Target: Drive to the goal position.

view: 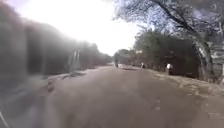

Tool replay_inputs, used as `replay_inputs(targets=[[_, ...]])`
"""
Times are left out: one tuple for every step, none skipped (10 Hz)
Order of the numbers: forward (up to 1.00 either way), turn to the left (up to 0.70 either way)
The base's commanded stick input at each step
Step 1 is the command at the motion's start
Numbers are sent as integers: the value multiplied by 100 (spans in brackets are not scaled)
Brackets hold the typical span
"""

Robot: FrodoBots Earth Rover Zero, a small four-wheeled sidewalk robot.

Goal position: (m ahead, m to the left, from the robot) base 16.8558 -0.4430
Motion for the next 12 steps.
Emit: replay_inputs(targets=[[100,0],[100,0],[100,0],[100,0],[100,0],[100,0],[100,0],[100,0],[100,0],[100,0],[100,0],[100,0]])
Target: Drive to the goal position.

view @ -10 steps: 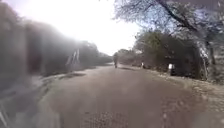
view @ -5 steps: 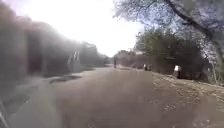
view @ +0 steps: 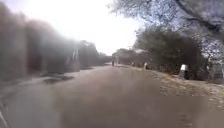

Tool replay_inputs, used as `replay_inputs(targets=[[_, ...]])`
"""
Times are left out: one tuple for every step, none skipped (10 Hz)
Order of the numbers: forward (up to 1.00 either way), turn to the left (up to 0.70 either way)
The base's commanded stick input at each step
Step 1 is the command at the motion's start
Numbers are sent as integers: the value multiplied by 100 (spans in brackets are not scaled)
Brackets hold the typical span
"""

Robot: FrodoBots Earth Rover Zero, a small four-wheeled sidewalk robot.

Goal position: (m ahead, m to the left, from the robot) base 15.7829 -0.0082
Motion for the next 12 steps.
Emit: replay_inputs(targets=[[100,0],[100,0],[100,0],[100,0],[100,0],[100,0],[100,0],[100,0],[100,0],[100,0],[100,0],[100,0]])
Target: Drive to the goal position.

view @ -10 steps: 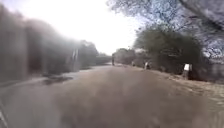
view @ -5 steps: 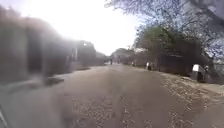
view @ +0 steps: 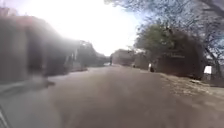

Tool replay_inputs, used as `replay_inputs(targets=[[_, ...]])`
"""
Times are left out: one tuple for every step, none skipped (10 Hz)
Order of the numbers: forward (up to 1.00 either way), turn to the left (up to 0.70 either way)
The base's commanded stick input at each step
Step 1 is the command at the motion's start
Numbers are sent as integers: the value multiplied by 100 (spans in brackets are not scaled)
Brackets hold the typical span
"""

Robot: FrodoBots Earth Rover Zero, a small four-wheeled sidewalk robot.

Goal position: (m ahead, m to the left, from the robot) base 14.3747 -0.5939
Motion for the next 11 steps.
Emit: replay_inputs(targets=[[100,0],[100,0],[100,0],[100,0],[100,0],[100,0],[100,0],[100,0],[100,0],[100,0],[100,0]])
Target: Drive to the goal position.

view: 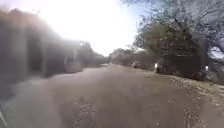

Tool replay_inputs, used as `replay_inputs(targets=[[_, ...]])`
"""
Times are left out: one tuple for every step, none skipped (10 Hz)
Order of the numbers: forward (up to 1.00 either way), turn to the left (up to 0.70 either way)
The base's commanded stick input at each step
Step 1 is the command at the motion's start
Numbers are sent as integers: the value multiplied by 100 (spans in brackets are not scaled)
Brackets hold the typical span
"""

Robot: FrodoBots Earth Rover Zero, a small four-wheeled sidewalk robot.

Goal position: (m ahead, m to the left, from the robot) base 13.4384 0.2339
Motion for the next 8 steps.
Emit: replay_inputs(targets=[[100,0],[100,0],[100,0],[100,0],[100,0],[100,0],[100,0],[100,0]])
